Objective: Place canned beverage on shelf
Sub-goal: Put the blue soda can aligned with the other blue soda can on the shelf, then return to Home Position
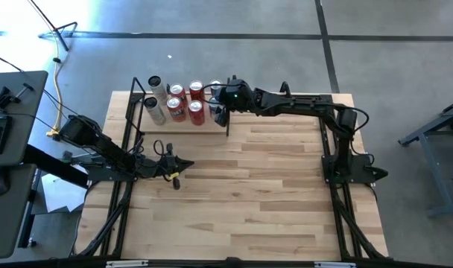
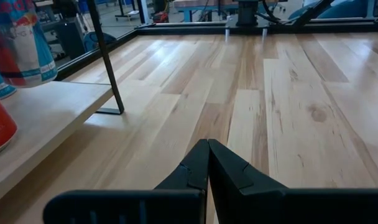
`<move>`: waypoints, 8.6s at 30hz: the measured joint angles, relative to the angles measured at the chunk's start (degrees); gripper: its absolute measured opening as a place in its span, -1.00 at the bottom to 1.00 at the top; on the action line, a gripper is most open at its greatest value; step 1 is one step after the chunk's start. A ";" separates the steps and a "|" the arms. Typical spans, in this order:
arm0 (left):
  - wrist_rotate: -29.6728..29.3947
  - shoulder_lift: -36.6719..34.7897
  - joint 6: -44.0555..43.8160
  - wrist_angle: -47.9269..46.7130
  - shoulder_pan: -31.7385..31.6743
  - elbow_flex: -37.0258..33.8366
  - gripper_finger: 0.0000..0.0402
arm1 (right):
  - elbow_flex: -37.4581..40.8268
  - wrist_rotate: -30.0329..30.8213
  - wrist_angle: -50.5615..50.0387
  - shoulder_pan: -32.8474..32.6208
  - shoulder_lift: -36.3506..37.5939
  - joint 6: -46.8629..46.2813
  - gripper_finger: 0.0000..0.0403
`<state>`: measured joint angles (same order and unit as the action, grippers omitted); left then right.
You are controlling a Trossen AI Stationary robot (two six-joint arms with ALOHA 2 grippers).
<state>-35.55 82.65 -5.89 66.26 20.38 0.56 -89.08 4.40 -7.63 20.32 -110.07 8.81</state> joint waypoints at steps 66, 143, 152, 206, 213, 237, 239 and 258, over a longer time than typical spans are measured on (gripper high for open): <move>0.39 0.00 -0.46 -0.41 0.00 -0.02 -1.00 | -0.11 1.62 2.30 1.79 -2.86 -6.23 0.42; 28.81 -61.04 12.61 -50.01 -20.81 0.04 -1.00 | 78.96 5.83 35.25 -13.92 69.50 1.46 -1.00; 26.19 -71.66 15.50 -59.79 -20.81 0.04 -1.00 | 84.32 -4.08 23.17 -7.42 90.16 -1.06 -1.00; 20.85 -77.04 4.62 -63.41 -28.24 0.11 -0.98 | 88.56 -12.44 9.78 13.73 109.25 -10.29 -1.00; 20.85 -77.05 4.61 -63.41 -28.24 0.11 -0.98 | 88.56 -12.44 9.78 13.73 109.25 -10.29 -1.00; 20.83 -77.05 4.57 -63.43 -28.24 0.07 -0.98 | 88.61 -12.48 9.78 13.73 109.23 -10.30 -1.00; 20.83 -77.05 4.57 -63.43 -28.24 0.07 -0.98 | 88.61 -12.48 9.78 13.73 109.23 -10.29 -1.00; 20.83 -77.05 4.57 -63.43 -28.22 0.07 -0.98 | 88.61 -12.48 9.78 13.73 109.23 -10.30 -1.00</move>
<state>-14.72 5.61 -1.32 2.83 -7.84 0.62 -0.47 -8.08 2.15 34.04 -0.84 -1.50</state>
